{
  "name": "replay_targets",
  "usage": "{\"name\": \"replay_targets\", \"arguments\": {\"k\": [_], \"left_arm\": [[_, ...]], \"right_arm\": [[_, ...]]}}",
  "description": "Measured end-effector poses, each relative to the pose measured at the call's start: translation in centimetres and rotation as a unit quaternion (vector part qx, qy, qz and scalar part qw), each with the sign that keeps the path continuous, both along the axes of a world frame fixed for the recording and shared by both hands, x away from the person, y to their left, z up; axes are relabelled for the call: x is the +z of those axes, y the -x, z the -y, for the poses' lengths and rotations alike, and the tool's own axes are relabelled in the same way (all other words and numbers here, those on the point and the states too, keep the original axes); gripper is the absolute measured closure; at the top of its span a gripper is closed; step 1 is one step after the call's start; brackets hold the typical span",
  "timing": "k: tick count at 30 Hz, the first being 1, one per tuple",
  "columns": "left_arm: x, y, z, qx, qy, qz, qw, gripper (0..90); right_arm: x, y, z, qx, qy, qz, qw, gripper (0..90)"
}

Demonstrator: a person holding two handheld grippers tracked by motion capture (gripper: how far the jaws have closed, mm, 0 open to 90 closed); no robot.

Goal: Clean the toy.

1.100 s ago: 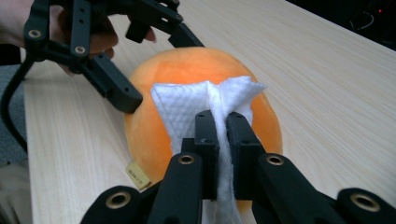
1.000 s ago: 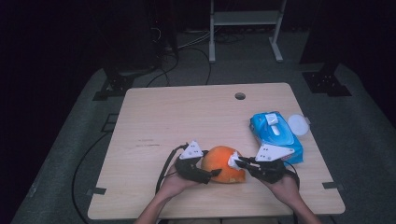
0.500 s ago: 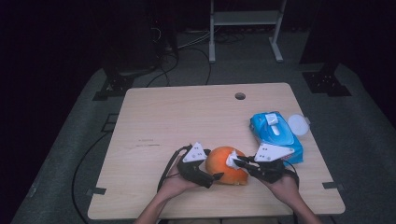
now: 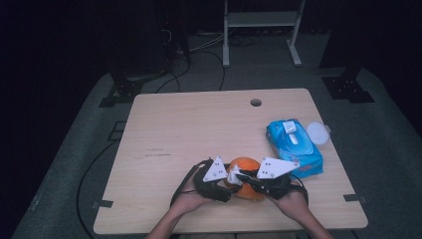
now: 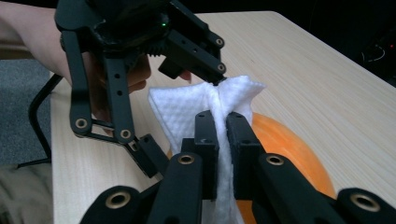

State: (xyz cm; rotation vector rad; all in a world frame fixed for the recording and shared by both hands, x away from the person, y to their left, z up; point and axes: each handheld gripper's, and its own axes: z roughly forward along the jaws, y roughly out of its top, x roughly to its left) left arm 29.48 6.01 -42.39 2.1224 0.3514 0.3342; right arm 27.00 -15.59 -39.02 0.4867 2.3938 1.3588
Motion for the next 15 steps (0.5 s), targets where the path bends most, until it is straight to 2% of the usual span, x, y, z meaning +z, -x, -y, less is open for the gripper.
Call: {"name": "replay_targets", "arguments": {"k": [4, 6, 7, 9, 12, 15], "left_arm": [[-0.3, -0.3, -0.3, -0.001, 0.019, -0.016, 0.9997, 23.4], [-0.5, -0.7, -0.4, -0.001, 0.045, -0.046, 0.998, 19.4], [-0.5, -1.0, -0.5, -0.001, 0.051, -0.064, 0.9966, 18.9], [-0.8, -1.2, -0.5, 0.004, 0.058, -0.081, 0.995, 21.0], [-1.0, -1.2, -0.1, 0.002, 0.073, -0.089, 0.9933, 26.6], [-0.4, -0.9, 0.4, 0.012, 0.078, -0.081, 0.9936, 20.2]], "right_arm": [[0.1, -0.7, 1.1, -0.015, -0.006, -0.005, 0.9999, 83.2], [0.1, -0.9, 2.0, -0.027, -0.008, -0.006, 0.9996, 83.2], [0.1, -0.9, 2.5, -0.032, -0.01, -0.007, 0.9994, 83.2], [0.2, -1.0, 3.6, -0.046, -0.018, -0.007, 0.9987, 83.2], [0.2, -0.9, 4.9, -0.061, -0.029, -0.014, 0.9976, 83.3], [0.1, -0.7, 4.9, -0.061, -0.03, -0.015, 0.9976, 83.4]]}}
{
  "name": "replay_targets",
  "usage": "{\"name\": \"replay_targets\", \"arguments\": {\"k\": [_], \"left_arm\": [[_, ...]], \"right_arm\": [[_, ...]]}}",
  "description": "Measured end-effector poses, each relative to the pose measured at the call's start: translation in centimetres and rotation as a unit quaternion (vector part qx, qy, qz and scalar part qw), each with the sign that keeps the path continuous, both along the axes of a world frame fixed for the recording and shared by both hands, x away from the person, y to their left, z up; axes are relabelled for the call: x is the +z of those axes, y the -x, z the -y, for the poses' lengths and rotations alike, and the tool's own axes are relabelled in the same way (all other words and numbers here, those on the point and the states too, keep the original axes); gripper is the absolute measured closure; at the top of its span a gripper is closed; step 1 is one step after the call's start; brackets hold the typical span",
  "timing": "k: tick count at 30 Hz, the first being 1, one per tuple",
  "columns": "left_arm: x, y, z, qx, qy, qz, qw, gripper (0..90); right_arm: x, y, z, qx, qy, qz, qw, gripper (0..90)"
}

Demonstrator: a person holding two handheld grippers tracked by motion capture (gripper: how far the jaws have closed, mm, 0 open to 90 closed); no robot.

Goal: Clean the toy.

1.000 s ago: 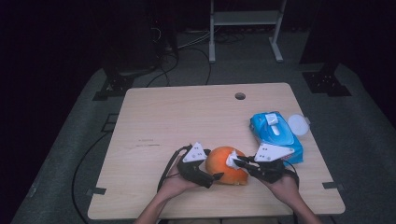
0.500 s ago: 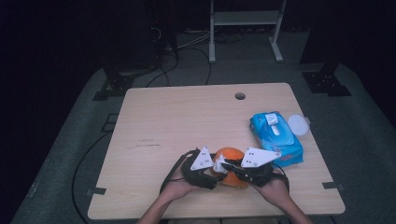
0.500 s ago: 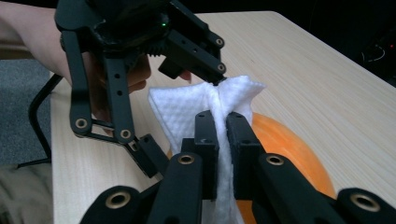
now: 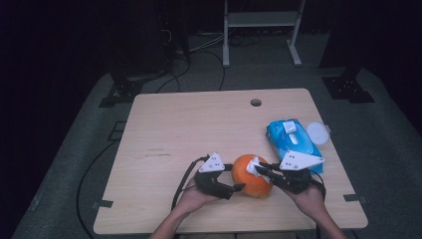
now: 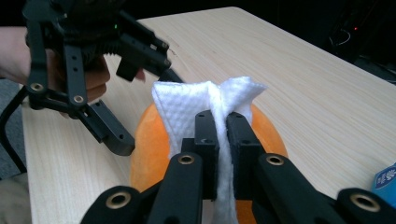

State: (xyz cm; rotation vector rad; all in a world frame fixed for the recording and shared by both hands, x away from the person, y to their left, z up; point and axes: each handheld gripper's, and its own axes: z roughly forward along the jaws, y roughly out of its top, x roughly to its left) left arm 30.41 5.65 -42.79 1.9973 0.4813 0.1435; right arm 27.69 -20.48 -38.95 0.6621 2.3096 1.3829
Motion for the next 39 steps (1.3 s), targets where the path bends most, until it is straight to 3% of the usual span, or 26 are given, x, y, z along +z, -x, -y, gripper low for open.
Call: {"name": "replay_targets", "arguments": {"k": [2, 9, 14, 25, 29, 33, 35, 37, 39], "left_arm": [[0.2, 0.1, 0.1, 0.005, 0.006, -0.001, 1.0, 17.7], [0.2, 0.7, 0.5, 0.009, -0.027, 0.037, 0.9989, 25.6], [0.1, 0.9, 0.5, 0.008, -0.042, 0.05, 0.9979, 25.8], [-0.3, 0.9, 0.6, 0.0, -0.046, 0.059, 0.9972, 26.1], [-0.4, 0.8, 0.4, -0.002, -0.039, 0.047, 0.9981, 25.0], [-0.1, 0.1, 0.2, -0.009, -0.007, -0.006, 0.9999, 13.9], [0.1, -0.1, 0.1, -0.005, 0.008, -0.022, 0.9997, 13.0], [0.1, -0.1, 0.2, 0.001, 0.0, -0.028, 0.9996, 12.9], [0.0, 0.1, 0.4, 0.002, -0.017, -0.016, 0.9997, 14.2]], "right_arm": [[-0.1, 0.1, -0.4, 0.009, 0.002, -0.001, 1.0, 83.4], [0.1, 0.6, -3.0, 0.035, 0.025, 0.006, 0.9991, 83.3], [0.4, 0.3, -5.2, 0.058, 0.043, 0.011, 0.9973, 83.4], [0.8, -1.1, -0.9, 0.001, 0.023, -0.003, 0.9997, 83.4], [0.3, -1.2, 0.5, -0.019, 0.028, -0.011, 0.9994, 83.4], [-0.4, -1.1, 0.9, -0.025, 0.026, -0.017, 0.9992, 83.4], [-0.3, -0.9, 0.5, -0.02, 0.023, -0.017, 0.9994, 83.4], [-0.2, -0.6, -0.3, -0.006, 0.027, -0.012, 0.9995, 83.4], [0.0, -0.2, -1.7, 0.014, 0.028, -0.007, 0.9995, 83.3]]}}
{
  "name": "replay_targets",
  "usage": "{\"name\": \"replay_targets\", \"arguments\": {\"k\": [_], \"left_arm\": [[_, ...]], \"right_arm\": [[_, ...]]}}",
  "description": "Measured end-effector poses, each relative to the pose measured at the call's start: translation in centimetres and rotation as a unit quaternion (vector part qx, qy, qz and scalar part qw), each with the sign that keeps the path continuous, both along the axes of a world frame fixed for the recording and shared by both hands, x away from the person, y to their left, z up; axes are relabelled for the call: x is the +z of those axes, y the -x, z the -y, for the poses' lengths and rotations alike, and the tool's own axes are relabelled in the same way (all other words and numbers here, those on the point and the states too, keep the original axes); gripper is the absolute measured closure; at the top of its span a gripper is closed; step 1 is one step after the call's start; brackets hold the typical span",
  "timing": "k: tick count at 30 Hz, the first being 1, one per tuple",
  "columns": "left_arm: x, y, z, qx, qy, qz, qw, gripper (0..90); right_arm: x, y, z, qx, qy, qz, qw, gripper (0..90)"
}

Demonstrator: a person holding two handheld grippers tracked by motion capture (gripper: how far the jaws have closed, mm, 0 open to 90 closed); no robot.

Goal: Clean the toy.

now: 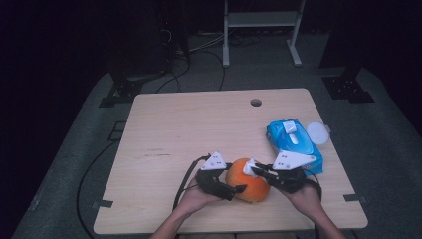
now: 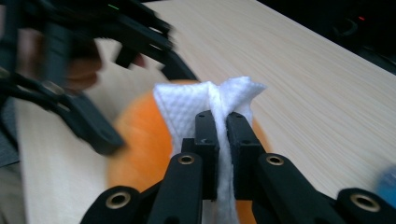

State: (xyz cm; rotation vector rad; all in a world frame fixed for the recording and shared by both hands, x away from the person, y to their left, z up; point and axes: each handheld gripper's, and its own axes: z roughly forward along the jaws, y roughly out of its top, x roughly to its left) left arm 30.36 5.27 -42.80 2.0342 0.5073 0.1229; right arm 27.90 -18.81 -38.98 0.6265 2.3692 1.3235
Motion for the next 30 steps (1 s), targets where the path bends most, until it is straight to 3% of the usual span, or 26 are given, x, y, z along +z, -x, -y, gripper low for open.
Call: {"name": "replay_targets", "arguments": {"k": [5, 7, 11, 16, 18, 21, 23, 26, 30], "left_arm": [[-0.2, 0.3, -0.3, -0.002, -0.029, 0.03, 0.9991, 21.3], [-0.5, 0.3, -0.7, -0.002, -0.027, 0.026, 0.9993, 22.9], [-0.9, 0.3, -1.1, -0.004, -0.031, 0.026, 0.9992, 23.6], [-1.2, 0.3, -1.5, -0.009, -0.029, 0.019, 0.9994, 20.8], [-0.9, 0.1, -1.7, -0.019, -0.013, 0.01, 0.9997, 15.8], [-0.2, -0.1, -2.2, -0.019, 0.017, 0.012, 0.9996, 14.4], [-0.1, 0.0, -2.2, -0.022, 0.022, 0.019, 0.9993, 19.9], [-0.4, 0.3, -1.5, -0.02, -0.006, 0.029, 0.9994, 22.7], [-0.8, 0.3, -1.8, -0.014, -0.014, 0.028, 0.9994, 23.1]], "right_arm": [[-0.1, 0.3, -2.8, 0.042, -0.01, -0.007, 0.999, 83.3], [-0.2, 0.2, -3.1, 0.043, -0.004, -0.005, 0.9991, 83.3], [-0.2, -0.1, -1.6, 0.024, -0.006, -0.005, 0.9997, 83.3], [-1.2, -0.1, 1.5, -0.014, 0.001, -0.015, 0.9998, 83.3], [-1.8, -0.1, 2.3, -0.022, -0.001, -0.026, 0.9994, 83.3], [-2.1, 0.0, 2.9, -0.027, -0.008, -0.027, 0.9992, 83.4], [-2.0, 0.0, 2.7, -0.023, -0.007, -0.025, 0.9994, 83.4], [-1.7, 0.1, 1.5, -0.009, -0.003, -0.02, 0.9998, 83.2], [-1.2, 0.3, -0.9, 0.018, -0.008, -0.011, 0.9997, 83.2]]}}
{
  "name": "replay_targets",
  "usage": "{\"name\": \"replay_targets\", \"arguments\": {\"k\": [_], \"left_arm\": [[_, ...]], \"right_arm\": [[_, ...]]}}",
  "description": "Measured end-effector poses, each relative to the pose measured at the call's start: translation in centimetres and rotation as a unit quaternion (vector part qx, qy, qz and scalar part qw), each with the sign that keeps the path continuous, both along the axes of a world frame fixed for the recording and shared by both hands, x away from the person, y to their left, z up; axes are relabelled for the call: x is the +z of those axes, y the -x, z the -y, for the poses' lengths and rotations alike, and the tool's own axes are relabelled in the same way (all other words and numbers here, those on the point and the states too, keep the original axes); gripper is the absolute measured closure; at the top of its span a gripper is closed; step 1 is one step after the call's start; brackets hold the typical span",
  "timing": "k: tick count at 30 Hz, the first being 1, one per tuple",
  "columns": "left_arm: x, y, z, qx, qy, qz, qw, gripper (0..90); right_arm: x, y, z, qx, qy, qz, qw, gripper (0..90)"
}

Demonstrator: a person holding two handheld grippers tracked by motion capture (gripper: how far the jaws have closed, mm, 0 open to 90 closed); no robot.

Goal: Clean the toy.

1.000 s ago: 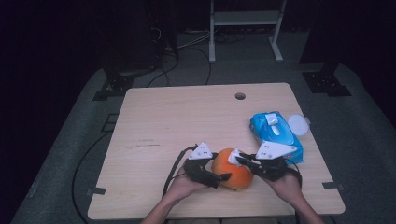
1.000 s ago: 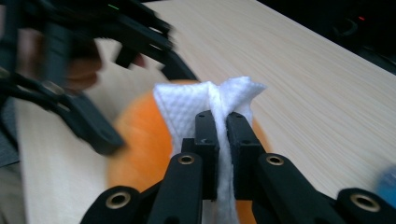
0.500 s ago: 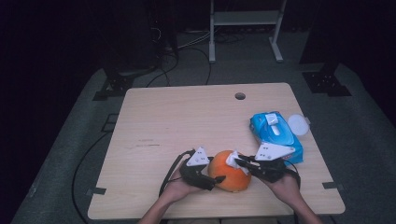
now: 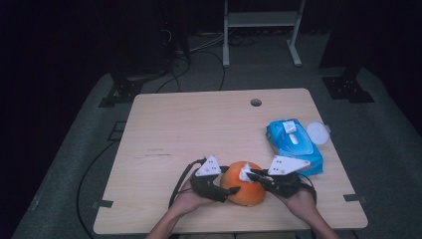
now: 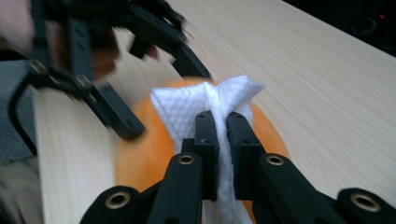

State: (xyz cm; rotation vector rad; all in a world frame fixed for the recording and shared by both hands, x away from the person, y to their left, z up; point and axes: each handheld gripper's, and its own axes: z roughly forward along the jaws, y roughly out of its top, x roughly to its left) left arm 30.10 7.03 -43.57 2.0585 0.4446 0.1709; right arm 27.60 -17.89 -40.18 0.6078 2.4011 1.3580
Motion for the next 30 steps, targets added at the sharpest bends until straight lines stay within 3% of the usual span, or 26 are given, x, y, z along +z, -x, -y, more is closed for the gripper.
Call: {"name": "replay_targets", "arguments": {"k": [3, 6, 11, 13, 18, 22, 27, 30], "left_arm": [[-0.2, 0.0, -0.3, 0.004, -0.023, 0.001, 0.9997, 23.6], [-0.6, -0.2, -1.0, 0.003, -0.029, -0.013, 0.9995, 24.1], [-0.7, -0.2, -1.3, -0.001, -0.029, -0.019, 0.9994, 23.9], [-0.3, -0.3, -1.2, -0.003, -0.02, -0.024, 0.9995, 19.9], [0.6, 0.1, 0.0, -0.016, 0.005, 0.014, 0.9998, 15.8], [0.1, 0.1, 0.4, -0.008, -0.028, 0.028, 0.9992, 17.5], [-0.8, -0.3, -1.1, 0.004, -0.023, -0.003, 0.9997, 22.4], [-0.9, -0.4, -1.4, 0.002, -0.025, -0.005, 0.9997, 22.4]], "right_arm": [[0.1, -0.1, -1.8, 0.021, 0.003, 0.003, 0.9998, 83.2], [0.0, -0.4, -2.3, 0.026, 0.008, 0.006, 0.9996, 83.2], [-0.5, -0.6, -0.3, 0.005, 0.007, 0.0, 1.0, 83.2], [-0.7, -0.5, 0.7, -0.004, 0.002, -0.007, 1.0, 83.1], [-0.9, -0.1, 1.6, -0.006, -0.008, -0.011, 0.9999, 83.2], [-0.6, 0.2, -0.3, 0.014, 0.002, 0.004, 0.9999, 83.1], [-0.7, -0.2, -0.3, 0.009, 0.006, 0.006, 0.9999, 83.2], [-0.9, -0.2, 0.9, -0.004, 0.007, 0.0, 1.0, 83.2]]}}
